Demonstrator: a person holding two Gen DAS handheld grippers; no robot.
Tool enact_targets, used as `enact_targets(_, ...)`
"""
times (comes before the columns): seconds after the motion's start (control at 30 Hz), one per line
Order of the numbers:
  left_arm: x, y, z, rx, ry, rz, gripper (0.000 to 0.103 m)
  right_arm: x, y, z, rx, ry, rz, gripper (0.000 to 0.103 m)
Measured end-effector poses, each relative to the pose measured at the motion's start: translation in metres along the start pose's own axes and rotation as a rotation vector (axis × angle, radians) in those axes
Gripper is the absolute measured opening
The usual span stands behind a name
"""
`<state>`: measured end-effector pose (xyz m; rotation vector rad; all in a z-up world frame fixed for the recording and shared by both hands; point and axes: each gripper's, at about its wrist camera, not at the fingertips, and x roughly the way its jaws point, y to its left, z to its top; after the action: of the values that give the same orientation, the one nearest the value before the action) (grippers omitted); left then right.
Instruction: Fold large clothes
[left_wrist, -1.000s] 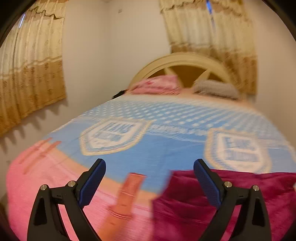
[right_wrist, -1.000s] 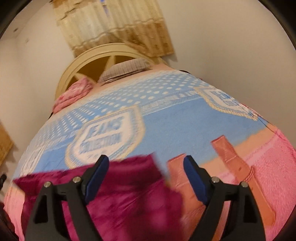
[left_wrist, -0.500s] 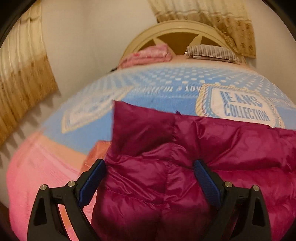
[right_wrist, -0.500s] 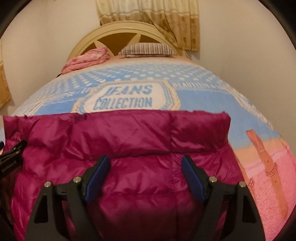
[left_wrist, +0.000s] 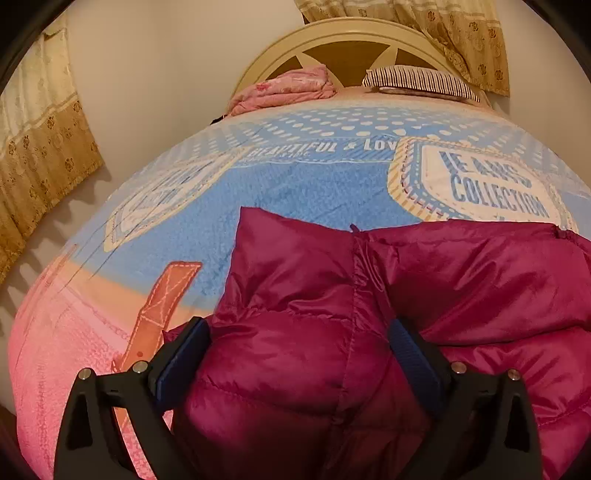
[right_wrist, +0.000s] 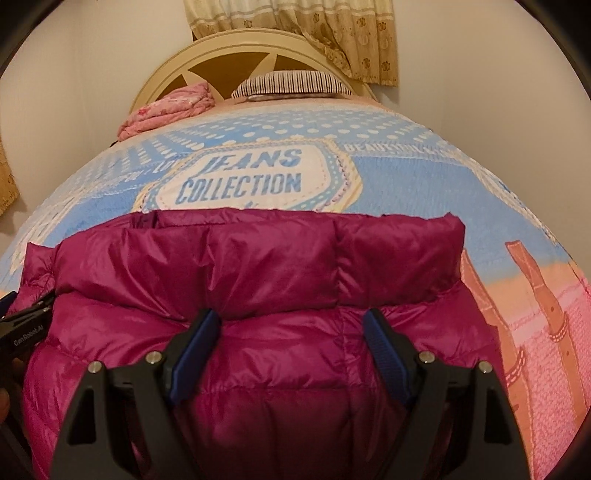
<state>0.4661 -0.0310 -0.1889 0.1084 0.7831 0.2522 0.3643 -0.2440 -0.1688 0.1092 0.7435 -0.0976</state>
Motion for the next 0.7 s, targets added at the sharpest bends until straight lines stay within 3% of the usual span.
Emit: enact_targets(0.7, 0.011, -0.01, 0.001, 0.047, 0.046, 0.047, 0.102, 0.019, 0.004, 0.001, -0.015, 0.087, -0.026, 0.087)
